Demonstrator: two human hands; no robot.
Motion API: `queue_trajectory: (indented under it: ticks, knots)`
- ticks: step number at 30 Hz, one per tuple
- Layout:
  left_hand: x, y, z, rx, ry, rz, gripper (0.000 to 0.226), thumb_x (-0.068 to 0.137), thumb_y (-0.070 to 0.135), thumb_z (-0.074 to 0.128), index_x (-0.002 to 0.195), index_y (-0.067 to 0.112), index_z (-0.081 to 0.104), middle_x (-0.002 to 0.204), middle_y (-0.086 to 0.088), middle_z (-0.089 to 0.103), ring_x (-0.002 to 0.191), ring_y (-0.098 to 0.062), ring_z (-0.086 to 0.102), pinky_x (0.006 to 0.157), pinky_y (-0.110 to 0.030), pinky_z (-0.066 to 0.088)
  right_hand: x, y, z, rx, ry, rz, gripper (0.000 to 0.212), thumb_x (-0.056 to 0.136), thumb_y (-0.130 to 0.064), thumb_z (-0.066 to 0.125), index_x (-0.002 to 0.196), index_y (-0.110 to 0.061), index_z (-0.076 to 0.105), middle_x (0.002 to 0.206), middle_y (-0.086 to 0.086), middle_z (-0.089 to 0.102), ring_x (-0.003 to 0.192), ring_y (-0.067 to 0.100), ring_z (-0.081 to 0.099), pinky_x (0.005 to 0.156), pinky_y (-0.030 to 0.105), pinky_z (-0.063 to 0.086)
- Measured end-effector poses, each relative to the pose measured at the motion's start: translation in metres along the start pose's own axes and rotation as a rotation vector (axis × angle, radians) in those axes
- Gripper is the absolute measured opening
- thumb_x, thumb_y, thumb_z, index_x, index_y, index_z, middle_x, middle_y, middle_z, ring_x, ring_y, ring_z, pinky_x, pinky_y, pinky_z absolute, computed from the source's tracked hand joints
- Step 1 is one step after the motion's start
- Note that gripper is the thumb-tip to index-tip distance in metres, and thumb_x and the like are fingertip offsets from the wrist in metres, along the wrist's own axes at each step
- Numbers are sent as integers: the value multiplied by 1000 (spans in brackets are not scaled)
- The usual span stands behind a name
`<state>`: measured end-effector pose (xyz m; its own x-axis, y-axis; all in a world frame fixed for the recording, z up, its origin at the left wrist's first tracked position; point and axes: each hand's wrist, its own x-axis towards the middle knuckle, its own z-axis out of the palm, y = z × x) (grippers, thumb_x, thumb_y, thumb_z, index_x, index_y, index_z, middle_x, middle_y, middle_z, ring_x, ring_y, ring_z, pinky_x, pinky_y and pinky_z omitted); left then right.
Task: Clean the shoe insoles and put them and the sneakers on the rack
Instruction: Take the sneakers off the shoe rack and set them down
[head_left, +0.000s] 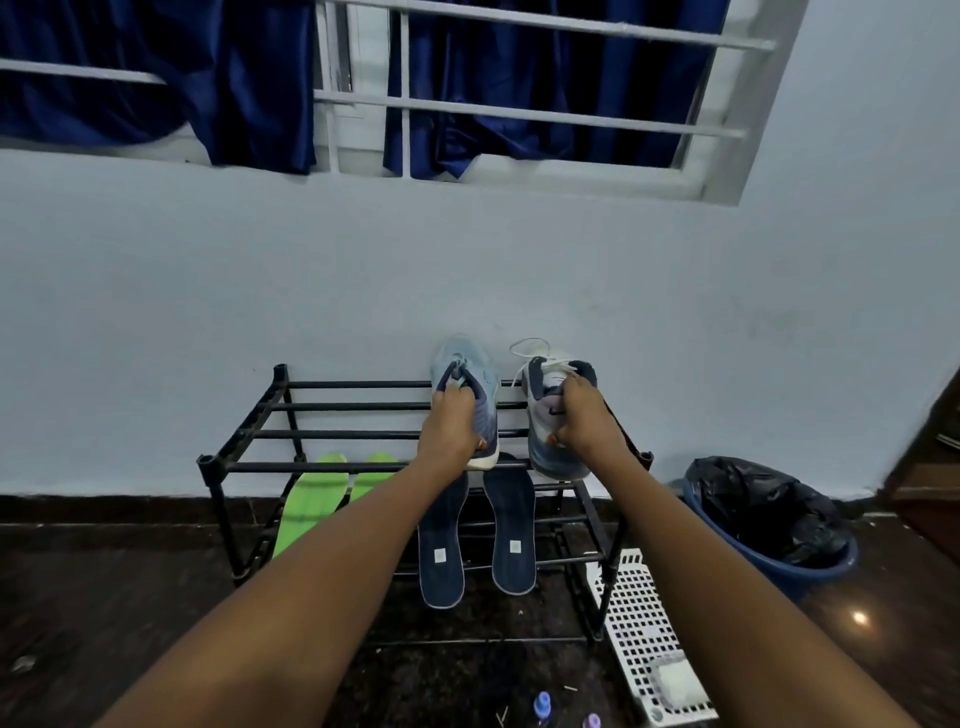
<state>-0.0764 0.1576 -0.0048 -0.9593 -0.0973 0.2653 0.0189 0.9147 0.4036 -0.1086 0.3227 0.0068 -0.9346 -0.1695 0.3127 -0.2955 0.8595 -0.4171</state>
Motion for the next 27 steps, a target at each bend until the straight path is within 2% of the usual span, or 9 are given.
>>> queue_trajectory:
  ticks: [2,4,6,8,10,14,18,23,27]
  knots:
    - [-8,-6,-7,17,18,5,44,78,9,75,115,0,52,121,-13,50,117,-29,47,85,-34,45,-7,-3,-1,15,45,-15,20,71,5,56,81,-7,43,95,9,53,88,23,53,75,36,47]
    - [-15,-14,-16,49,37,25,44,79,9,73,116,1,51,123,-12,50,117,-27,46,85,-34,45,-12,-10,-6,52,63,-6,20,75,3,55,81,-8,40,90,6,53,85,21,52,72,35,45]
    - [-23,-21,-30,64,66,40,43,80,8,72,116,1,51,124,-12,49,116,-27,46,84,-35,45,-16,-19,-12,69,84,-34,18,77,0,58,87,-6,43,97,10,58,92,24,56,74,36,47]
    - [-32,-26,-46,61,92,28,45,80,8,72,118,1,50,124,-13,48,116,-27,46,83,-36,47,-21,-33,-15,50,106,-84,21,77,0,61,91,-3,45,105,13,55,98,26,54,75,34,45]
    - [-42,-33,-63,59,120,7,46,80,9,72,119,1,50,123,-12,48,117,-28,45,82,-37,46,-27,-51,-16,16,115,-104,26,74,2,63,95,-1,46,109,17,51,100,31,52,75,38,45]
    - [-67,-55,-95,93,151,-21,45,80,10,72,118,1,50,123,-12,49,117,-28,45,82,-37,47,-41,-98,-13,65,85,-155,29,74,-1,64,97,1,45,109,18,49,102,33,50,76,44,47]
    - [-101,-86,-128,159,175,-84,43,81,10,70,118,2,51,124,-11,49,117,-27,45,82,-37,46,-63,-151,-1,45,33,-239,32,78,-9,64,100,2,44,110,18,48,103,33,47,74,39,43]
    - [-142,-129,-165,190,218,-207,41,84,10,66,121,3,48,126,-11,47,118,-28,45,81,-39,46,-87,-211,24,69,-31,-325,37,73,-5,67,101,-1,44,112,16,47,102,32,48,68,37,39]
    - [-182,-174,-193,217,256,-314,39,84,10,67,119,4,49,124,-11,49,118,-29,45,83,-39,46,-107,-261,49,73,-64,-449,33,75,-4,64,100,2,44,109,18,48,99,33,47,63,30,28]
